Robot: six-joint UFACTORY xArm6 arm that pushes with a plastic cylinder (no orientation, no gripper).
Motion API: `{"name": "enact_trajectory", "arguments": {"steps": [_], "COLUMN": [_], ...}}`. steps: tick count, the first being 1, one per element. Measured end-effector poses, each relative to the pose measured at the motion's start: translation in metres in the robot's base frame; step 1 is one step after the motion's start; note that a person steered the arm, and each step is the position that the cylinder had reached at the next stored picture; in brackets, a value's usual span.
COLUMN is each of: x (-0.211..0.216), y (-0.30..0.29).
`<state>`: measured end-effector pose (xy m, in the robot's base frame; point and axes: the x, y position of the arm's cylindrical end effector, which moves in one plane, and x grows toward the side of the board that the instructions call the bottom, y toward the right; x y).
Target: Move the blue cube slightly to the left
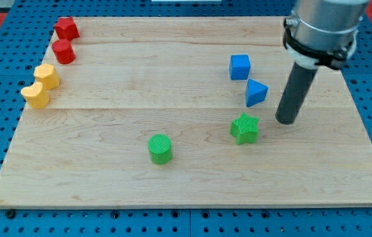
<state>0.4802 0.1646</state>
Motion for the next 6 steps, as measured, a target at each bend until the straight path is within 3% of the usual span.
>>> {"name": "enact_trajectory", "arguments": {"steps": [1, 2, 4, 5, 6], "x": [-0.045, -0.12, -0.145, -0.145, -0.145], "y": [0.02, 0.017, -0.088, -0.116, -0.102]}}
